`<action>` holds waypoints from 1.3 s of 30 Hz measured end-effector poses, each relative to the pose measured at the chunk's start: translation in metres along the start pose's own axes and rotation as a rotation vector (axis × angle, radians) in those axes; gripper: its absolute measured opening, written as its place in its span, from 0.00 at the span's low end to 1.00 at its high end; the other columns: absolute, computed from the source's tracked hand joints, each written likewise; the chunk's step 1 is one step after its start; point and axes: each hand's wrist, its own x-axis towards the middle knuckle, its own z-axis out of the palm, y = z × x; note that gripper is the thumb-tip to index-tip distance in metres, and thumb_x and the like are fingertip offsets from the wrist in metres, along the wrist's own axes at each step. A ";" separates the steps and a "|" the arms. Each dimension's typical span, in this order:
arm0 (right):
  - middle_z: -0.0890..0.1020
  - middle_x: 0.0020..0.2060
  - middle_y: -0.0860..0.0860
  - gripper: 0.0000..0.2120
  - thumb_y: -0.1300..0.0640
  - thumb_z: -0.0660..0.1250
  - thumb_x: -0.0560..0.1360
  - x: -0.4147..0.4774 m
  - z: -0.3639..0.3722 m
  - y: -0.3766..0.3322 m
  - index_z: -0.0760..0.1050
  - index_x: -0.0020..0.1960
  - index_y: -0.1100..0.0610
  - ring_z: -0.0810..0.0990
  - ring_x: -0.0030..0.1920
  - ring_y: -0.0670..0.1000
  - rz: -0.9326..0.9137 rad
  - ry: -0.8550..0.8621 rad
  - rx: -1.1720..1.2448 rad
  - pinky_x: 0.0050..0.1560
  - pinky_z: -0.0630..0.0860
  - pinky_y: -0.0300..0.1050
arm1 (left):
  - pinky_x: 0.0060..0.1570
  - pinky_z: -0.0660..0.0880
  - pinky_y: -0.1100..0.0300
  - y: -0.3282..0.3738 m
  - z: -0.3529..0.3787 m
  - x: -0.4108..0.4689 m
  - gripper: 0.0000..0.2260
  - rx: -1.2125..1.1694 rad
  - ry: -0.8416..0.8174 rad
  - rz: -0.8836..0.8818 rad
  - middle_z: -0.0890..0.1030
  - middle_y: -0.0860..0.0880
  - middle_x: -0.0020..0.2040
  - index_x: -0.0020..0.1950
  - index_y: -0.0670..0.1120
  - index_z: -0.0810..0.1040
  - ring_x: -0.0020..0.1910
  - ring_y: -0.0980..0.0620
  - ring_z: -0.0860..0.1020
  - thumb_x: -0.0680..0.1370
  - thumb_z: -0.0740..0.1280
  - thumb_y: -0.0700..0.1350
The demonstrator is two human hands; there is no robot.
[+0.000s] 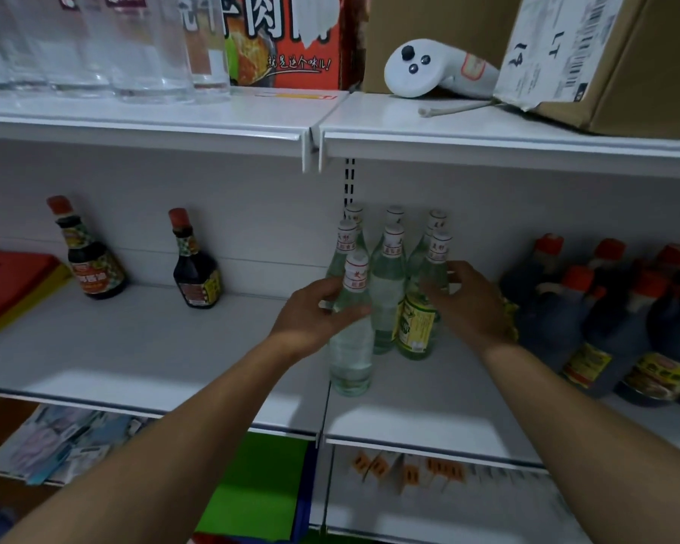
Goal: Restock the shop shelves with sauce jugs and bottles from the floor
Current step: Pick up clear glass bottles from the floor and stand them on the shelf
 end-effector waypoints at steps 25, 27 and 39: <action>0.78 0.52 0.43 0.22 0.50 0.73 0.71 -0.089 0.075 -0.031 0.73 0.63 0.47 0.80 0.50 0.47 0.031 -0.316 0.050 0.52 0.77 0.42 | 0.46 0.72 0.73 -0.043 -0.031 -0.010 0.26 -0.067 -0.069 -0.044 0.75 0.58 0.58 0.59 0.64 0.71 0.54 0.61 0.75 0.68 0.78 0.46; 0.77 0.51 0.41 0.24 0.48 0.74 0.69 -0.091 0.082 -0.035 0.72 0.64 0.46 0.79 0.49 0.45 0.065 -0.368 0.092 0.47 0.76 0.36 | 0.45 0.72 0.75 -0.046 -0.030 -0.010 0.27 -0.089 -0.067 -0.046 0.74 0.55 0.60 0.63 0.61 0.72 0.55 0.58 0.75 0.68 0.78 0.46; 0.80 0.49 0.43 0.20 0.47 0.73 0.71 -0.083 0.089 -0.037 0.74 0.60 0.48 0.80 0.50 0.47 0.087 -0.273 0.076 0.50 0.75 0.41 | 0.45 0.70 0.72 -0.053 -0.017 -0.001 0.29 -0.048 -0.047 -0.099 0.78 0.53 0.60 0.67 0.50 0.72 0.56 0.55 0.76 0.68 0.77 0.50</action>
